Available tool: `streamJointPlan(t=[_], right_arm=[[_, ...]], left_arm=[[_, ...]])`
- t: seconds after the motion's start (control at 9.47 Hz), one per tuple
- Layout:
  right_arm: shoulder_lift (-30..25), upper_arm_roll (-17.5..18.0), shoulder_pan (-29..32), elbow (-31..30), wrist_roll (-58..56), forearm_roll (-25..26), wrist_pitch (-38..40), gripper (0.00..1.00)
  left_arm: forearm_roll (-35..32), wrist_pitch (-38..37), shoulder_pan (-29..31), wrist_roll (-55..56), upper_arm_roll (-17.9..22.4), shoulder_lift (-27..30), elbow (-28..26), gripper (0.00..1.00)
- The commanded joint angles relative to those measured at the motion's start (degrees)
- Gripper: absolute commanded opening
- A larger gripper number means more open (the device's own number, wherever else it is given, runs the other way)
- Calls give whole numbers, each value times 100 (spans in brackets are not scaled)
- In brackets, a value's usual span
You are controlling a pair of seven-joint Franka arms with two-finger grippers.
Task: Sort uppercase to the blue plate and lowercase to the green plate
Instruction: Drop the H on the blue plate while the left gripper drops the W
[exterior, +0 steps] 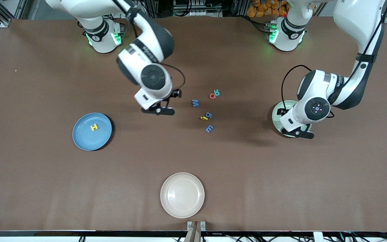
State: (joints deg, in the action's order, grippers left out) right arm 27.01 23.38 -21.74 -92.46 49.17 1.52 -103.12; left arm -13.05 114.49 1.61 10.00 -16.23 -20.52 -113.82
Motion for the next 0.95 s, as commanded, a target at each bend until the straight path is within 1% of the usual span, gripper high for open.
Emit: streamJointPlan(t=[0.0, 0.11, 0.32, 0.53, 0.63, 0.74, 0.84], right_arm=[[-39, -8, -618, -307, 565, 433, -768, 100], [6, -8, -795, -403, 576, 819, -945, 100], [181, -17, -1033, -684, 637, 1015, -2039, 100], [496, -26, -1069, -703, 629, 1594, -2483, 100], [733, -26, -1061, -711, 611, 1797, -2676, 100], [866, -26, -1052, -712, 602, 1929, -2809, 98], [998, -26, -1043, -694, 602, 1991, -2897, 94]], left_arm=[[337, -42, -3, 247, -29, 39, 123, 100], [477, 28, 24, 248, -29, 31, 149, 100], [890, 545, 24, 248, -20, -48, 150, 100], [1058, 1020, -37, 248, -20, -118, 167, 100], [1120, 1188, -73, 326, -20, -258, 341, 100], [1129, 1198, -221, 544, -12, -468, 622, 100], [1103, 1198, -335, 869, -11, -671, 894, 100]])
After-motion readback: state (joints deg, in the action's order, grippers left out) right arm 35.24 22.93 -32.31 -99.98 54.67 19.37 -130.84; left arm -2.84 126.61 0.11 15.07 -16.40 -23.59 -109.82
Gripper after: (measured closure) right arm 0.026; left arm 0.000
